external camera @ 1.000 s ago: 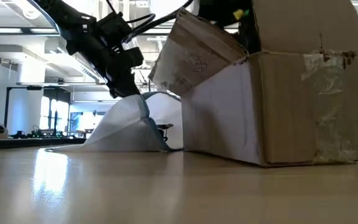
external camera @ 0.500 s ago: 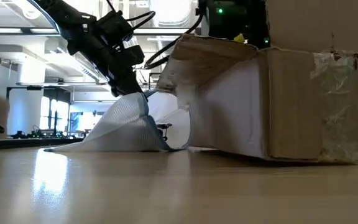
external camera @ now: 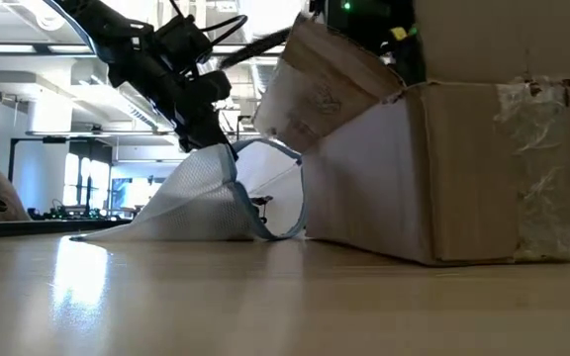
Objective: Pack items into zip bag
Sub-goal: Put the green charger adapter into the blue transparent zip bag
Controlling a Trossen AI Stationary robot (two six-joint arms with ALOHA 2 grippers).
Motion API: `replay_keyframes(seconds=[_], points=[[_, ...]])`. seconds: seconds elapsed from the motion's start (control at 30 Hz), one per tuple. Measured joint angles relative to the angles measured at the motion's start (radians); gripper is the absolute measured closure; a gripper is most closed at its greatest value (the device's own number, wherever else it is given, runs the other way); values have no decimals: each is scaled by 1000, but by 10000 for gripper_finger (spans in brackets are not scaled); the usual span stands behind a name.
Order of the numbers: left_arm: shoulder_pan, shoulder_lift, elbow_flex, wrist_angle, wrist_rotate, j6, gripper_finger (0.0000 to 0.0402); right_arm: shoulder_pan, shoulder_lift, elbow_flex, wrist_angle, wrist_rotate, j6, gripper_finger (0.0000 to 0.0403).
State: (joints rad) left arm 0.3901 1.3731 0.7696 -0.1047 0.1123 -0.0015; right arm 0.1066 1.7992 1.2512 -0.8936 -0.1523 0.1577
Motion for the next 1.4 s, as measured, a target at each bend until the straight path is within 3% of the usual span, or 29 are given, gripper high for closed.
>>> replay_keyframes(seconds=[0.1, 0.53, 0.7, 0.97, 1.27, 1.4], points=[[0, 0, 0, 1, 0, -8, 401, 0, 3, -22, 21, 46, 0, 143], [0, 0, 0, 18, 0, -8, 401, 0, 65, -84, 136, 71, -52, 128], [0, 0, 0, 18, 0, -8, 401, 0, 79, -68, 129, 70, -75, 166], [0, 0, 0, 21, 0, -8, 401, -3, 72, 29, -8, 65, -80, 281], [6, 0, 23, 13, -22, -8, 401, -4, 55, 225, -185, 67, -72, 280], [6, -9, 81, -43, -23, 15, 401, -12, 54, 341, -240, 127, -84, 280]])
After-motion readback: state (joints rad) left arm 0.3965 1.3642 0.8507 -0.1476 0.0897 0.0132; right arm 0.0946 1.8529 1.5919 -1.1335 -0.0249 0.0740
